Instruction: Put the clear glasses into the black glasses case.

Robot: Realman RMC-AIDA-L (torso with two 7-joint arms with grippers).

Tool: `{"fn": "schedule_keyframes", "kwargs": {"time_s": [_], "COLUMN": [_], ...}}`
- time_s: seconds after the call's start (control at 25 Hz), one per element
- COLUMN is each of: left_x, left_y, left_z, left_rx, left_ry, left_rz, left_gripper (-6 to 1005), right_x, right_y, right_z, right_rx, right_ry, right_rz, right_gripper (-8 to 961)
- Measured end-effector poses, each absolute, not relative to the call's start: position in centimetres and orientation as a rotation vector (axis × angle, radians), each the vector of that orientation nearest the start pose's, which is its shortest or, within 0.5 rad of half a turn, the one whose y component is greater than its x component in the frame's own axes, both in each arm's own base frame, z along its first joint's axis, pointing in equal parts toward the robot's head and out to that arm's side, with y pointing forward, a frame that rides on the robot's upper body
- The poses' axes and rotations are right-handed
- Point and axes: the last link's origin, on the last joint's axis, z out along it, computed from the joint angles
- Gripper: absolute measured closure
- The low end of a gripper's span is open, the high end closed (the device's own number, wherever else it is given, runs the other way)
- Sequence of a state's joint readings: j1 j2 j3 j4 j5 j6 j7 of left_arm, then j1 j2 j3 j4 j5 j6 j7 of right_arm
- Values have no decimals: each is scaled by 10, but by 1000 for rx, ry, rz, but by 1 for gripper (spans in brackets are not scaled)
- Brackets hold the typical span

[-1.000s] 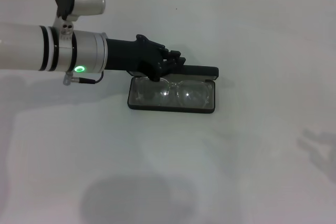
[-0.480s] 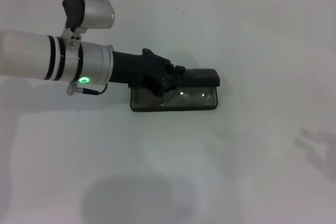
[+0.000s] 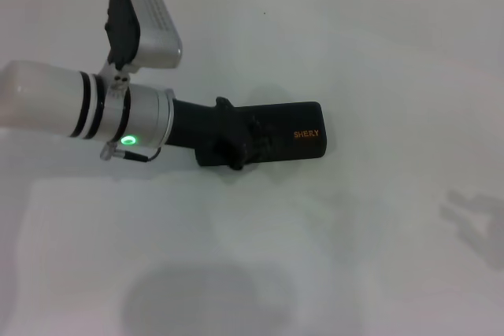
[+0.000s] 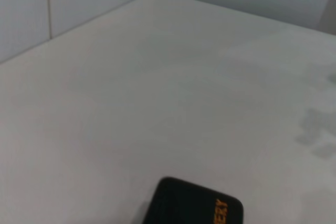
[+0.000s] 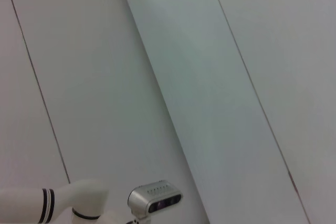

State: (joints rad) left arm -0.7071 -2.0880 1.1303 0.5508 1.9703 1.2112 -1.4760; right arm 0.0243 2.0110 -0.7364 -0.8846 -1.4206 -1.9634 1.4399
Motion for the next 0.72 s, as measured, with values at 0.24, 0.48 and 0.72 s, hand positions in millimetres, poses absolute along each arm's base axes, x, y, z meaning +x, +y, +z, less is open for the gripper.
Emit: {"fn": "schedule_keyframes", "kwargs": {"time_s": [0.24, 0.48, 0.72], "left_x": [-196, -176, -184], "left_y": [358, 323, 296], "left_z": [-67, -31, -8], "left_rx": [-2981, -3046, -3060], "left_ry": [-396, -118, -80], "left_rz": [-388, -711, -941], "left_gripper": [782, 731, 630], "right_x": [307, 292, 272], "right_y": [195, 206, 226], "right_z": [103, 83, 67], "right_rx": [-2406, -2628, -2705], "right_ry": [600, 510, 389], "right_rz": [1192, 1167, 1251], "right_gripper": [628, 621, 525]}}
